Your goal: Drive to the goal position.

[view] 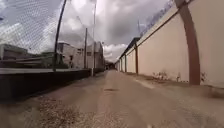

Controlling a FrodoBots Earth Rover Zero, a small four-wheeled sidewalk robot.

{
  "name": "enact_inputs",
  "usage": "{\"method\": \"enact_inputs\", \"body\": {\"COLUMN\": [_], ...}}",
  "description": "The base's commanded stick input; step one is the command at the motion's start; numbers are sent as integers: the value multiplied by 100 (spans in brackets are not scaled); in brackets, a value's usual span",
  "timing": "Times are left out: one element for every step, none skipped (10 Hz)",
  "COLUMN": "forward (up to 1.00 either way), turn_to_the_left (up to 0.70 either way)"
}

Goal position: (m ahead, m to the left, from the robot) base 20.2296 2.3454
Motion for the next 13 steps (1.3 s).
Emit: {"method": "enact_inputs", "body": {"forward": [60, 60, 60, 60, 60, 60, 60, 60, 60, 60, 60, 60, 60], "turn_to_the_left": [-13, -13, -13, -13, -13, -13, -13, -13, -13, -13, -6, -3, -3]}}
